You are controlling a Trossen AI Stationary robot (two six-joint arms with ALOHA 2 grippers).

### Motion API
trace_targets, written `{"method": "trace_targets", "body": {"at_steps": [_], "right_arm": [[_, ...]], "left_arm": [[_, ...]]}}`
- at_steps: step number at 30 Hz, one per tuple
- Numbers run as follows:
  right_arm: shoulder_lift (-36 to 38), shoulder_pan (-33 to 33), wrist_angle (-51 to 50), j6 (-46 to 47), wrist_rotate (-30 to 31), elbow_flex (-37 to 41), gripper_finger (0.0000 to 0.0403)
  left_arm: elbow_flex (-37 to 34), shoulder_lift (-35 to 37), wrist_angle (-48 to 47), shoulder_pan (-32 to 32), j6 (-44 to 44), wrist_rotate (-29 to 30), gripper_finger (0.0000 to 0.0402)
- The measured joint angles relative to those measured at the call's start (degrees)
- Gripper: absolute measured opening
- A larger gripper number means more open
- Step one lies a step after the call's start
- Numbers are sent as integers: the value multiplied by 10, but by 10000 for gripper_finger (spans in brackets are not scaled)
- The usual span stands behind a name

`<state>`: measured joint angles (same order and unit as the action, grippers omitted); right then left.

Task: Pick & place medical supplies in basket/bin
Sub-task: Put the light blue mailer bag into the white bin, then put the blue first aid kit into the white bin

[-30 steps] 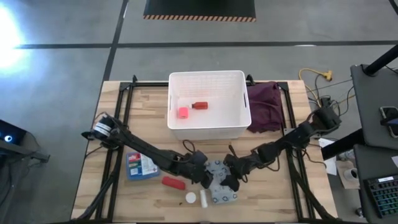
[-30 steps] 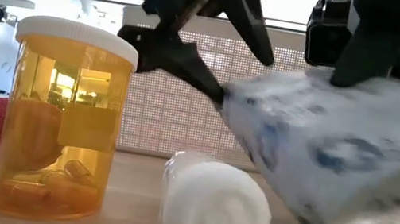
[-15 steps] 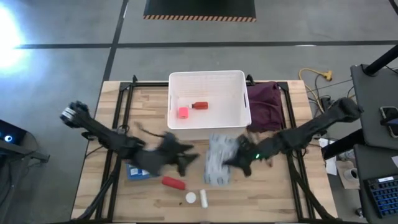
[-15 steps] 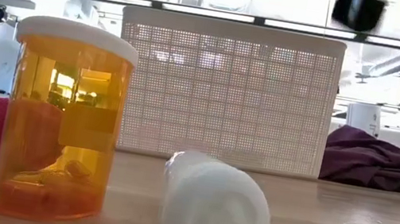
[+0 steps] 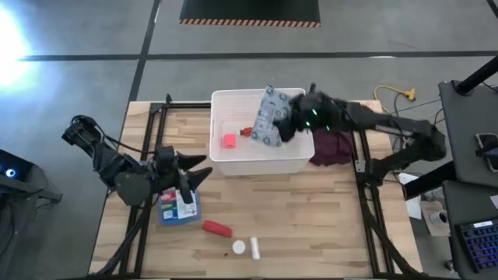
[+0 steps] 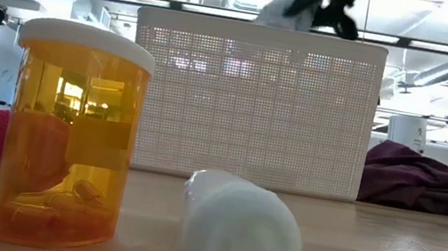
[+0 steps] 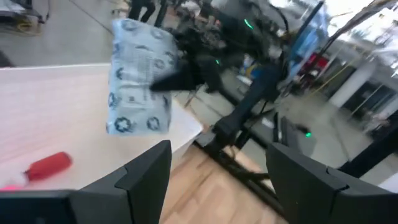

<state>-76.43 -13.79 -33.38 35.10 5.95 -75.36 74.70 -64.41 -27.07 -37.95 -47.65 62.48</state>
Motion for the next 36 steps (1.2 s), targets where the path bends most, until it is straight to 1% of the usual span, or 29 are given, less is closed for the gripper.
{"method": "trace_targets", "body": {"at_steps": [3,5,8,10,13,15,16,19,21,23,25,27,29,32,34,36], "right_arm": [[-53,-41,-64,-49,-15,-64,180],[-86,-49,-108,-72,-17,-99,210],[-114,-46,-125,-102,-12,-131,256],[-116,-39,-120,-124,-8,-147,285],[-108,-23,-122,-146,6,-153,320],[-94,-6,-127,-156,30,-152,337],[-86,5,-133,-158,40,-152,343],[-56,36,-139,-152,46,-151,352],[-40,66,-152,-132,47,-148,350],[-28,102,-172,-112,48,-140,345],[-14,144,-190,-86,47,-128,338],[-1,183,-205,-64,45,-112,331],[8,221,-208,-39,51,-89,328],[18,263,-209,6,76,-48,327],[24,282,-207,31,79,-21,326],[29,297,-203,53,77,5,326]], "left_arm": [[0,5,-73,0,-72,-25,242],[0,6,-131,0,-136,-50,242],[0,5,-216,0,-204,-98,242],[-1,1,-263,1,-243,-136,242],[-5,-1,-329,1,-272,-196,242],[-9,-1,-369,7,-298,-236,242],[-14,-2,-391,11,-321,-245,242],[-30,-2,-473,14,-415,-246,242],[-40,-1,-530,14,-463,-265,239],[-54,-1,-588,13,-498,-311,234],[-73,1,-614,13,-504,-365,230],[-96,7,-607,14,-494,-415,227],[-118,9,-578,13,-464,-454,226],[-146,2,-539,13,-415,-506,220],[-160,-6,-510,12,-389,-523,206],[-170,-16,-496,12,-372,-541,182]]}}
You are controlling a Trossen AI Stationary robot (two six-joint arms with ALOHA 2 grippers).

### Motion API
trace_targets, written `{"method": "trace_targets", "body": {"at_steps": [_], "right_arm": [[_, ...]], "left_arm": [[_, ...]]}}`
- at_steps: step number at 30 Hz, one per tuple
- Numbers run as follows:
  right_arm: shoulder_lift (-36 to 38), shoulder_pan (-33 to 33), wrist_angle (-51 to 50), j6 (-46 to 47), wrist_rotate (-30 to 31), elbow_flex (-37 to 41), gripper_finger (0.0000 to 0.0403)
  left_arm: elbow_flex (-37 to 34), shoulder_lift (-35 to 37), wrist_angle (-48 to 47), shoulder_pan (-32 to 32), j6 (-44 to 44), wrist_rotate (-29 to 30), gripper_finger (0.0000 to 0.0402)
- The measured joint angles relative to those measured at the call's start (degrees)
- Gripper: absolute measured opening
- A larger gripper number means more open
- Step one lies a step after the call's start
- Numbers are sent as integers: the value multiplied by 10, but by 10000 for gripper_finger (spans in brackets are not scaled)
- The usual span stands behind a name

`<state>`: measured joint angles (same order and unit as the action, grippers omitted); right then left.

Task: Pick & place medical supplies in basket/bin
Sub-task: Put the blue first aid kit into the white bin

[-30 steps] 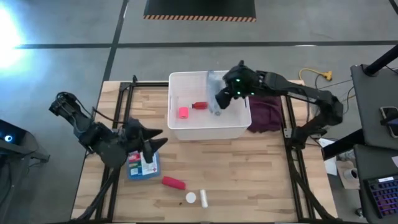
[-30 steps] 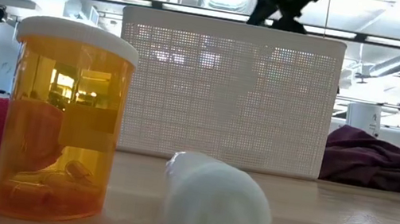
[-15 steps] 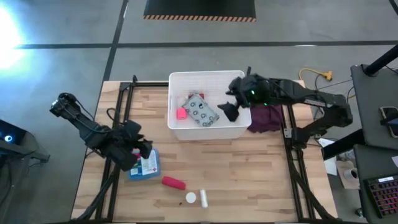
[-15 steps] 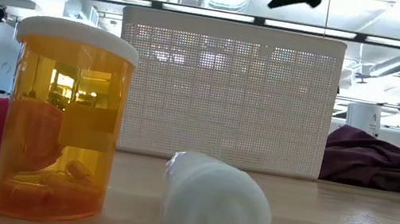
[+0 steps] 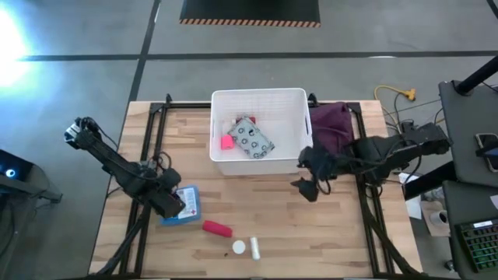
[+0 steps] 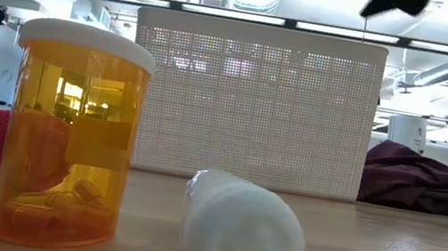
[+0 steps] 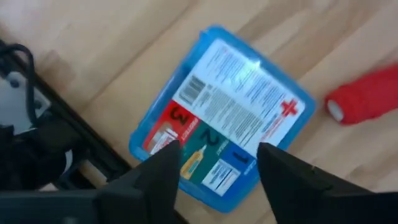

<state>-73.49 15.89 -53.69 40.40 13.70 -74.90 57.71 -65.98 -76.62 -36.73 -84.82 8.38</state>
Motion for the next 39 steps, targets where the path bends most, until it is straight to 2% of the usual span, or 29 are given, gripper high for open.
{"method": "trace_targets", "body": {"at_steps": [4,8,9,13,14,21,26,33,36,39], "right_arm": [[0,21,1,38,0,44,326],[0,41,11,71,-5,78,326],[0,45,19,77,-7,87,326],[0,63,62,105,-19,117,326],[0,68,71,110,-20,123,326],[0,88,120,141,-18,155,326],[0,90,130,152,-17,161,326],[0,90,145,151,-16,161,326],[0,90,151,152,-15,161,326],[0,90,151,151,-15,155,326]], "left_arm": [[-11,-20,-5,0,-11,-24,110],[-32,-26,-11,2,-91,-41,23],[-40,-26,-11,2,-117,-56,12],[-83,-26,5,-7,-206,-147,8],[-93,-27,12,-12,-227,-154,8],[-153,-27,36,-28,-337,-155,8],[-191,-27,64,-28,-361,-152,8],[-192,-54,79,-28,-374,-143,8],[-193,-70,138,-27,-372,-126,8],[-189,-96,218,-21,-372,-82,8]]}}
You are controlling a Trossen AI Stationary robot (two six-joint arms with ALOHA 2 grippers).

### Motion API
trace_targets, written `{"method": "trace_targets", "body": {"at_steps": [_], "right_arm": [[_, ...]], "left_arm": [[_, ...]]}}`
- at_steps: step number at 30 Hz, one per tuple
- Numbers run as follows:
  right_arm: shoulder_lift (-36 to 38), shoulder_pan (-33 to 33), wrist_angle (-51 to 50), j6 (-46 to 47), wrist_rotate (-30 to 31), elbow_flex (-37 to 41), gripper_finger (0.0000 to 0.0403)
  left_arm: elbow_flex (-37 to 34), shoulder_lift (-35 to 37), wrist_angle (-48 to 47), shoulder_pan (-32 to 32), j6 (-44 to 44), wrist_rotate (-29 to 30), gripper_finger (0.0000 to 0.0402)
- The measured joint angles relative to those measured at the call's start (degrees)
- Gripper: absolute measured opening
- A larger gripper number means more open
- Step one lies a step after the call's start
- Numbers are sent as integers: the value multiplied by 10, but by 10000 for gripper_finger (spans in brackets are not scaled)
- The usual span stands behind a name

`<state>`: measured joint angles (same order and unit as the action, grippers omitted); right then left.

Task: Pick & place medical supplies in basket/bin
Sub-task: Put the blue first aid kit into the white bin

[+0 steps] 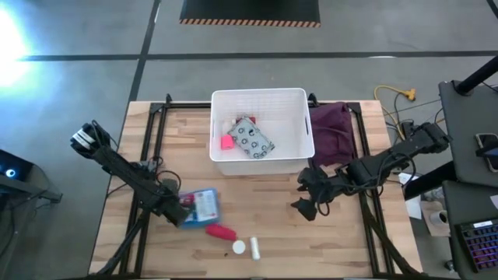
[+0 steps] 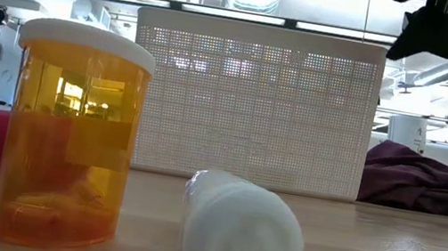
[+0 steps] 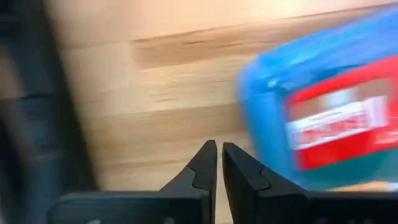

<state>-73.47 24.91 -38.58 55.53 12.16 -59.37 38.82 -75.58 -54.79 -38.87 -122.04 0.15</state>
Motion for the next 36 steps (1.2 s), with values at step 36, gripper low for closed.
{"method": "trace_targets", "body": {"at_steps": [36], "right_arm": [[-228,14,308,194,-53,26,325]], "left_arm": [[99,-113,99,101,191,151,8]]}}
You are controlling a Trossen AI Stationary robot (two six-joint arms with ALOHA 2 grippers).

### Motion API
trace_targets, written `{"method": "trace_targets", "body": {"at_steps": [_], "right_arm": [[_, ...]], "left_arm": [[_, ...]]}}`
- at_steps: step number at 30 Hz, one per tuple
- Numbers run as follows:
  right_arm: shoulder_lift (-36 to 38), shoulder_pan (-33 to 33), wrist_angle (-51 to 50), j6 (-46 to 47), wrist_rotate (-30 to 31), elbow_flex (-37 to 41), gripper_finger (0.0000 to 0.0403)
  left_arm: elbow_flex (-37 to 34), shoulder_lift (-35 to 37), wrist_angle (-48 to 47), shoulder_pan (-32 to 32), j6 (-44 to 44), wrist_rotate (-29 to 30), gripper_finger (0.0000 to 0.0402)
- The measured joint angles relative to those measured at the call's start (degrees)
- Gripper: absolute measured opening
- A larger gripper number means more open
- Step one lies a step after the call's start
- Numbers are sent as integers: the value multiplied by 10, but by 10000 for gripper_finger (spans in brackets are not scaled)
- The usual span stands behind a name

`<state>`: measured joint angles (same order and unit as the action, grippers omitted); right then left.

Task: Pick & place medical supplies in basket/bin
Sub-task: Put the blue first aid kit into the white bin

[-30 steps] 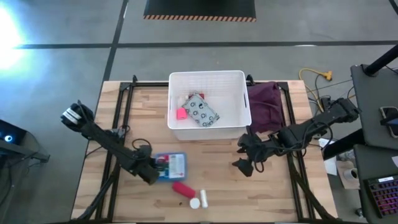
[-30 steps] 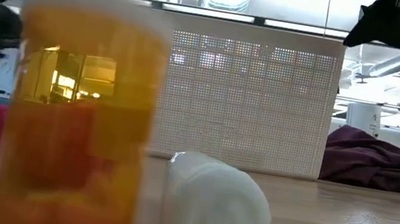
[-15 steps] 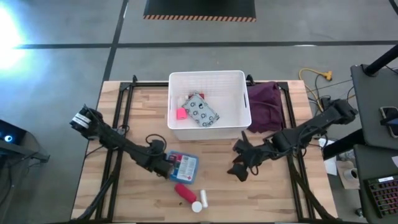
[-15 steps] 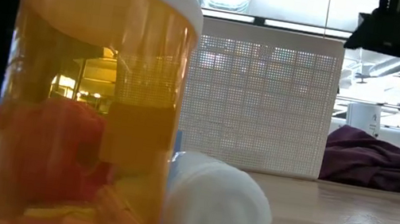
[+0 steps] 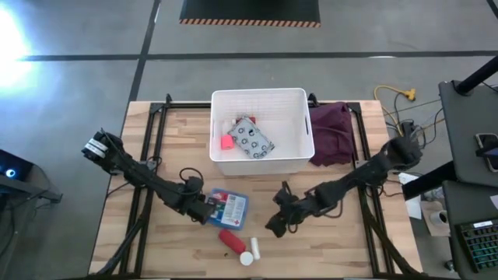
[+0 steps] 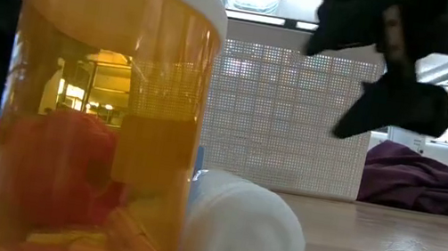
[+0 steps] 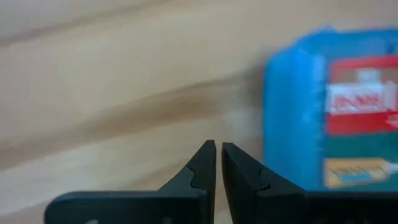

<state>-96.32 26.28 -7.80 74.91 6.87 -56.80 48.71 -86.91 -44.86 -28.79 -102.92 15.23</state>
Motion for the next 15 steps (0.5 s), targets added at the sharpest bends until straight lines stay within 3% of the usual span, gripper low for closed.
{"method": "trace_targets", "body": {"at_steps": [5,11,15], "right_arm": [[-53,-1,93,23,50,0,324],[-103,-7,191,50,51,-1,324],[-126,-10,207,76,51,-1,324]], "left_arm": [[-14,0,69,-2,-3,12,8],[-68,0,205,-1,-16,15,8],[-87,0,236,-1,-31,15,8]]}}
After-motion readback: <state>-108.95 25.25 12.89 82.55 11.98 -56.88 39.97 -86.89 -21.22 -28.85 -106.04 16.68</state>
